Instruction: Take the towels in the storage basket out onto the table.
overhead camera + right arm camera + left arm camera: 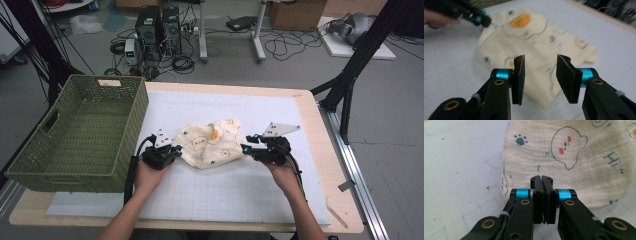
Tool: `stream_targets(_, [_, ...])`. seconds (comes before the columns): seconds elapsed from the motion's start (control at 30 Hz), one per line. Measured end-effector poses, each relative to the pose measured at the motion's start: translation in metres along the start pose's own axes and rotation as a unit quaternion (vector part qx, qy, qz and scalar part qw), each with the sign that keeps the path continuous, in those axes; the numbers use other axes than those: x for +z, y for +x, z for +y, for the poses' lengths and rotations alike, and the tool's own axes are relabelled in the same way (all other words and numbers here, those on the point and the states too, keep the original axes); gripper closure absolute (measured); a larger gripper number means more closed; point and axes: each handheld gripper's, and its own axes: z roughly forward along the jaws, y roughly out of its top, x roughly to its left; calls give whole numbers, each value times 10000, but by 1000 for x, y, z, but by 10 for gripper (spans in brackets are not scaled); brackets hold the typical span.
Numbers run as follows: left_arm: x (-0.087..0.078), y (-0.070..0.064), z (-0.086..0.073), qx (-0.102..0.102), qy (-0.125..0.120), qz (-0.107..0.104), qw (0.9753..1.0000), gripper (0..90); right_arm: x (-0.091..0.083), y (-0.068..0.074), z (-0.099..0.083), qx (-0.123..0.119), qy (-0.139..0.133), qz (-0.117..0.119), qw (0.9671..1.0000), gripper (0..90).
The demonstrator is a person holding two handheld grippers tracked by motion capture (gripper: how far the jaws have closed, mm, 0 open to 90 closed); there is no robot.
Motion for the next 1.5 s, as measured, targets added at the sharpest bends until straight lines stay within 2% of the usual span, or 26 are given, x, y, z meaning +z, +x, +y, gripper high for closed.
stream_targets(0.13, [2,1,-1,8,61,6,10000,877,12,10,-19,-69,261,145,9995,587])
stream_targets(0.23, [6,1,-2,3,128,-17,9999,877,27,9,-25,-42,453,168,9988,583])
stream_targets(0.3, [8,1,-3,1,153,-29,9999,877,36,8,-26,-113,551,28,9984,594])
stream_targets(0.4, [11,0,-4,16,206,-65,9998,877,46,3,-29,-17,616,-48,9981,663])
stream_targets(0.5, [14,-1,-5,52,264,-110,9996,877,53,0,-33,74,690,5,9976,751])
stream_targets(0.6, [13,-2,-4,63,224,-155,9996,878,53,-2,-33,84,630,91,9979,857])
stream_targets(0.77, [-5,-7,2,139,-61,-201,9997,879,37,-1,-27,66,464,205,9987,866])
stream_targets(1.03, [-38,-17,8,107,-480,-375,9981,879,-11,11,-9,-72,159,426,9989,864])
stream_targets(1.27, [-58,-39,-3,277,-525,-556,9967,878,-42,33,-12,-208,29,572,9981,863])
stream_targets(1.4, [-62,-49,-15,270,-471,-703,9960,878,-47,42,-22,-143,94,688,9975,859])
stream_targets(1.5, [-64,-54,-22,377,-436,-813,9950,870,-48,47,-32,-139,189,724,9971,841])
